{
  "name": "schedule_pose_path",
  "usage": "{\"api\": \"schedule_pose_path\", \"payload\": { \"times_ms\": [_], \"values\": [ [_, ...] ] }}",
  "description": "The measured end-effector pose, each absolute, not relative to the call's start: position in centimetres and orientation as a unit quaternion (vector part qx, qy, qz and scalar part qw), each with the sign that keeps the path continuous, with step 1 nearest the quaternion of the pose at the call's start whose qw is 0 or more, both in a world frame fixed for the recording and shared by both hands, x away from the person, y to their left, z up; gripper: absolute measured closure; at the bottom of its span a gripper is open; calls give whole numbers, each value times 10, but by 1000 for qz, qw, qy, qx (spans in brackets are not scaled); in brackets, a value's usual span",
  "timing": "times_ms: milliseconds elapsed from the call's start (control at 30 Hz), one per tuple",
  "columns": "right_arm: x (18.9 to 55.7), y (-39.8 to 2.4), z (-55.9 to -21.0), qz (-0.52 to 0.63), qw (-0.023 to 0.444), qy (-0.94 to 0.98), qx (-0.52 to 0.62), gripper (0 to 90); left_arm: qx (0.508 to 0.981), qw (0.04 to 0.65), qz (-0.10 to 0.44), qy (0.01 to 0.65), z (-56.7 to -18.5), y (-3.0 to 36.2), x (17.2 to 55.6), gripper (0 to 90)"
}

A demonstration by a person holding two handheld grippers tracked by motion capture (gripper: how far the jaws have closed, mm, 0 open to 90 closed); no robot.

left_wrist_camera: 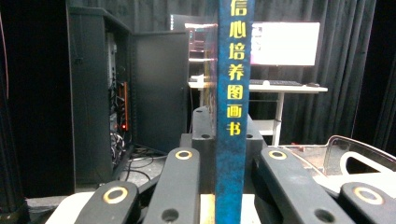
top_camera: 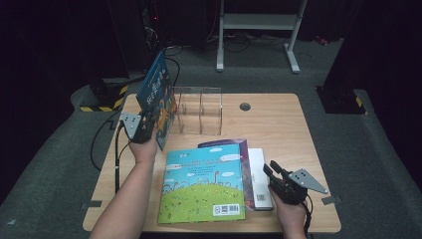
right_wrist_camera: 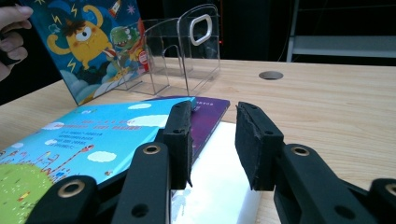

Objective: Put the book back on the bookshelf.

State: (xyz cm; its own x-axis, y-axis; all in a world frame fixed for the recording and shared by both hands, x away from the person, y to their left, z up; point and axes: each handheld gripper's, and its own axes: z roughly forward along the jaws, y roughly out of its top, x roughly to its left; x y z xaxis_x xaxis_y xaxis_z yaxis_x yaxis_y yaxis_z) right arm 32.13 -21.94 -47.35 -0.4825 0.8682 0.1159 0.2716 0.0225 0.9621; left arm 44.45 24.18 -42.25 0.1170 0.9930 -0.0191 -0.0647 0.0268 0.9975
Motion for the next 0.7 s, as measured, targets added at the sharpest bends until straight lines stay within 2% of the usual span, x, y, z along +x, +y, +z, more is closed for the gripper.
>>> {"api": "schedule_pose_path", "payload": {
  "times_ms": [367,700],
  "values": [
    [323,-222,-474,548,271,661,435,661,535,532,476,452,-418,249,444,806],
    [324,-221,-475,547,269,663,433,661,536,527,472,460,-416,252,446,798]
  ]
}}
